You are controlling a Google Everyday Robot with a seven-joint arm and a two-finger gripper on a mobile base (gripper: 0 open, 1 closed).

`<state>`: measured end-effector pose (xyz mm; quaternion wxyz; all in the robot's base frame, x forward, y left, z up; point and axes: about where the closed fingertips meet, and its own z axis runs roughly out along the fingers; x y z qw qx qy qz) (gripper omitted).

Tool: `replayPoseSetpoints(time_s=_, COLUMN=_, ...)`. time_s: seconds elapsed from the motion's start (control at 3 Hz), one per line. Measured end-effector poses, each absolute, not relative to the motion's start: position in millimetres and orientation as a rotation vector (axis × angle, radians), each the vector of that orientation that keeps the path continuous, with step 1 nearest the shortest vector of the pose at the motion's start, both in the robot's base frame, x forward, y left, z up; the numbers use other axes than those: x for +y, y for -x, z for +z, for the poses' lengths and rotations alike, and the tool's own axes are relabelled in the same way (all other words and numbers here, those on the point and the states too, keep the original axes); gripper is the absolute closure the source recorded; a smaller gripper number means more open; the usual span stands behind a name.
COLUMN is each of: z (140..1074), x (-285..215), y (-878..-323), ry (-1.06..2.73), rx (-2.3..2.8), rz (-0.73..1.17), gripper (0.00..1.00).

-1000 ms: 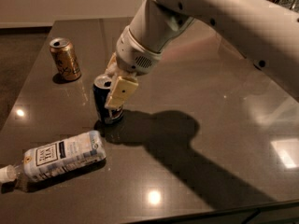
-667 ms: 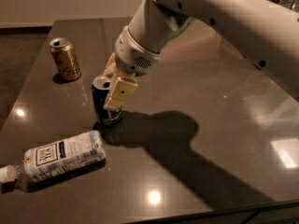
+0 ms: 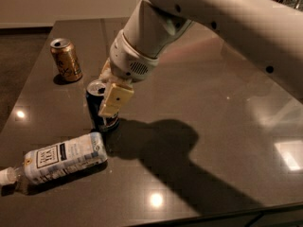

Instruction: Move pepsi can near blue plastic bottle

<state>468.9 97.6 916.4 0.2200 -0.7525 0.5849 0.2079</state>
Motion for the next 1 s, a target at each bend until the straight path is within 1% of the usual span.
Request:
replayPoseSetpoints(time_s=0.33, z=911.2, x=99.8, y=-461.7, ry=2.082, rx=1.629, rz=0.561, gripper=0.07)
replayPoseSetpoints(time_s=0.67, z=902.1, x=94.7, y=-463.0, ry=2.074, rx=1.660, rz=0.556, gripper=0.00)
replayPoseSetpoints(time_s=1.0, z=902.1, x=94.8, y=-462.9, ry=2.074, rx=1.660, rz=0.556, gripper=0.00)
